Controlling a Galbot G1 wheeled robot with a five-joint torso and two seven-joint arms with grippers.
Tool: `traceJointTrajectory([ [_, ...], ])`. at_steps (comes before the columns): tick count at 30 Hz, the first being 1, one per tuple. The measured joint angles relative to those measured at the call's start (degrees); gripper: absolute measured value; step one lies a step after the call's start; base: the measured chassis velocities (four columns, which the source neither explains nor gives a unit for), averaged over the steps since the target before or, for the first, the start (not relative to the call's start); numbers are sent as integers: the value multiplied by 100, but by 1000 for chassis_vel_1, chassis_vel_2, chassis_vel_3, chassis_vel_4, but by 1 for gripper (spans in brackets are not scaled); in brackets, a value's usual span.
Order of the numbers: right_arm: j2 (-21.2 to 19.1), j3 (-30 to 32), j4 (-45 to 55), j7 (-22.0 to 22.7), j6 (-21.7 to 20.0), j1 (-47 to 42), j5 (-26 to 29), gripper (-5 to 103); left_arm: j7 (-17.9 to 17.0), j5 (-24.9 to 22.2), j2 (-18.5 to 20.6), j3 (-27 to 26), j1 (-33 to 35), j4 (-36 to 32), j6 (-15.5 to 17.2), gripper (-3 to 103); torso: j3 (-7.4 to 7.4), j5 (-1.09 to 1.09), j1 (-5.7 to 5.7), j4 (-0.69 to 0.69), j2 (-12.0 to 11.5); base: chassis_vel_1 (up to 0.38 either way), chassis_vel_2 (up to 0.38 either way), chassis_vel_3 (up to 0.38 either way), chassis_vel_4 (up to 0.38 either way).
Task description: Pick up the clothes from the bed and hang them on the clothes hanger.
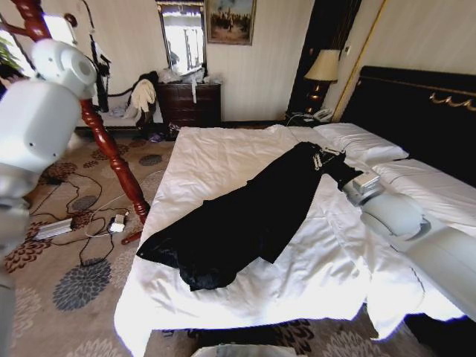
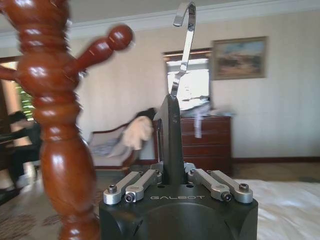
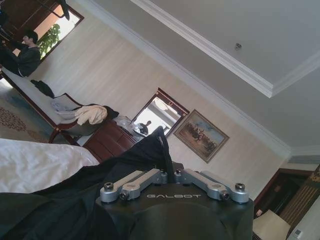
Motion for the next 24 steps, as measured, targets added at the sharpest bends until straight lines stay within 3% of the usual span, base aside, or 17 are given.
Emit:
traceJointTrajectory([
  [1,0,0,0,0,0,0,0,0,0,0,0,0,0,0,0,16,0,0,0,0,0,0,0,0,0],
  [5,31,-80,-22,-12,11,47,-16,0,688,-335,520,-329,800,-896,-428,16,0,-1,1,-2,0,0,0,0,0],
  [6,31,-80,-22,-12,11,47,-16,0,688,-335,520,-329,800,-896,-428,16,0,-1,1,-2,0,0,0,0,0],
  [9,48,-109,-86,-1,8,63,-18,0,1432,-550,933,-744,1432,-1518,-822,16,0,3,1,-5,0,0,0,0,0],
  [10,50,-118,-108,2,8,64,-21,0,1750,-558,1070,-912,1668,-1688,-987,16,0,2,0,-4,0,0,0,0,0],
  [11,50,-118,-108,2,8,64,-21,0,1750,-558,1070,-912,1668,-1688,-987,16,0,2,0,-4,0,0,0,0,0],
  [14,57,-157,-144,3,1,74,-25,0,2519,-436,1497,-1411,2468,-2090,-1434,16,0,0,-1,2,0,0,0,0,0],
  [17,58,-162,-162,3,-4,68,-28,0,2816,-428,1721,-1561,2888,-2311,-1655,16,0,-4,-1,3,0,0,0,0,0],
  [21,54,-162,-172,8,-43,53,-25,0,3581,-433,2110,-1655,3463,-2676,-2210,16,0,5,0,-6,0,0,0,0,0],
  [24,55,-162,-130,9,-62,34,-56,0,3863,-454,2187,-1792,3782,-2838,-2390,16,0,2,0,-4,0,0,0,0,0],
])
